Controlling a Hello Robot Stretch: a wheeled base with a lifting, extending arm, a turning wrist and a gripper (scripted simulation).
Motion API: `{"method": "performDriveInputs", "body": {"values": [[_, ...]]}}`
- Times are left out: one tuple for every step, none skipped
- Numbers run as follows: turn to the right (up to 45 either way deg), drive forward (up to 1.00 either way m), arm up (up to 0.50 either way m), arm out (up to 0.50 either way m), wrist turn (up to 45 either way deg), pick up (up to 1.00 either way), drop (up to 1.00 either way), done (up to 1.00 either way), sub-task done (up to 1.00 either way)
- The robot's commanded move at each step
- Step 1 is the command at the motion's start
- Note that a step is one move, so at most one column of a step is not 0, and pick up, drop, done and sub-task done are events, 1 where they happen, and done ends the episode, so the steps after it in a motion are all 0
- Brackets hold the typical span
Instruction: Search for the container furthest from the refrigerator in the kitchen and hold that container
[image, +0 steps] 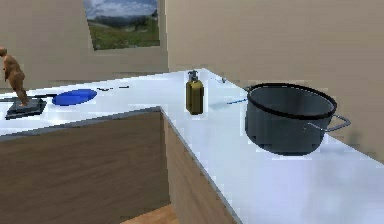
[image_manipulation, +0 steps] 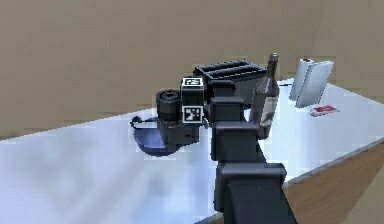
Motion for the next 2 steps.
{"method": "performDriveInputs", "body": {"values": [[0.0, 0.00, -0.08, 0.00, 0.0, 0.00, 0.00, 0.00, 0.00], [0.0, 0.00, 0.00, 0.00, 0.0, 1.00, 0.00, 0.00, 0.00]]}}
